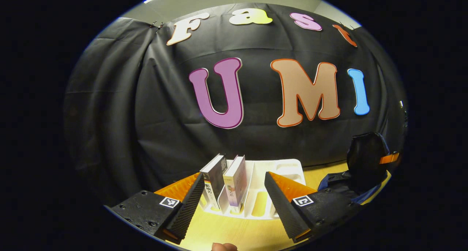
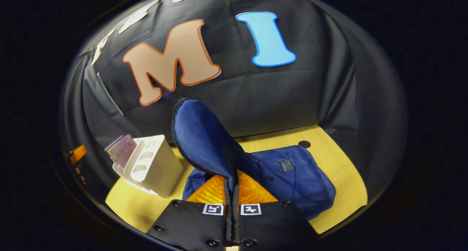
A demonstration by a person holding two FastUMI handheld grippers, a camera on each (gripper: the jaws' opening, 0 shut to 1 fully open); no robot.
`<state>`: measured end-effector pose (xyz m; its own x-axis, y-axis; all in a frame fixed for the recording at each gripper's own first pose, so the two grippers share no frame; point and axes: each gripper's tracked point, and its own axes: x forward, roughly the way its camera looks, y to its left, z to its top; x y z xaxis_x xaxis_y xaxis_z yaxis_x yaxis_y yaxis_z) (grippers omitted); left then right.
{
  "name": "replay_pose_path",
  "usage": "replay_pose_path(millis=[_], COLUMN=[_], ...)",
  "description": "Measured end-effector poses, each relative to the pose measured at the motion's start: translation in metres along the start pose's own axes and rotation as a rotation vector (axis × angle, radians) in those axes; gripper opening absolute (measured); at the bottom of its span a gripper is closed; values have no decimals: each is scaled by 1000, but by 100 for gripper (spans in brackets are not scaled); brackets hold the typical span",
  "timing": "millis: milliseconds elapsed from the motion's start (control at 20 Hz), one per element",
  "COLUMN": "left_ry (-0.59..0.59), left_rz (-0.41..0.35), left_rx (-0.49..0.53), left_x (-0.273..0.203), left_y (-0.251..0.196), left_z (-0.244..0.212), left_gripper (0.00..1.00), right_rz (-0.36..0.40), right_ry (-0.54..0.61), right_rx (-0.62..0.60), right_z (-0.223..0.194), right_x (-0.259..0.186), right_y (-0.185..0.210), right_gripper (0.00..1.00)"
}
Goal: Open the schoolbag, grab two books from the bookshelf and put them into the schoolbag.
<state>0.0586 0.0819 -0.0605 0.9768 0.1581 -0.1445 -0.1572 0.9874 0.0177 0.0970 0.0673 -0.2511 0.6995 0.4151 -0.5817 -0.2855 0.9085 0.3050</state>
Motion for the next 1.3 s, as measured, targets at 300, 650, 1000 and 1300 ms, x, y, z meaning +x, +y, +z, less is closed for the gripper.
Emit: replay_pose_path(millis=[300,650,1000,1300], left_ry=[149,389,539,745], left_rz=[-78,-136,-174,-187], left_rx=[-11,10,138,128], left_x=[63,122,157,182], left_y=[8,8,9,9], left_z=[-17,-48,-67,-96], left_gripper=[100,96,96,96], right_rz=[-22,-30,-52,-60], right_ry=[-25,-23,-23,-24], right_rx=[123,119,90,93], right_z=[6,7,8,7], right_x=[-5,-6,-7,-6], right_y=[-9,-9,-12,-12], right_gripper=[5,3,3,3])
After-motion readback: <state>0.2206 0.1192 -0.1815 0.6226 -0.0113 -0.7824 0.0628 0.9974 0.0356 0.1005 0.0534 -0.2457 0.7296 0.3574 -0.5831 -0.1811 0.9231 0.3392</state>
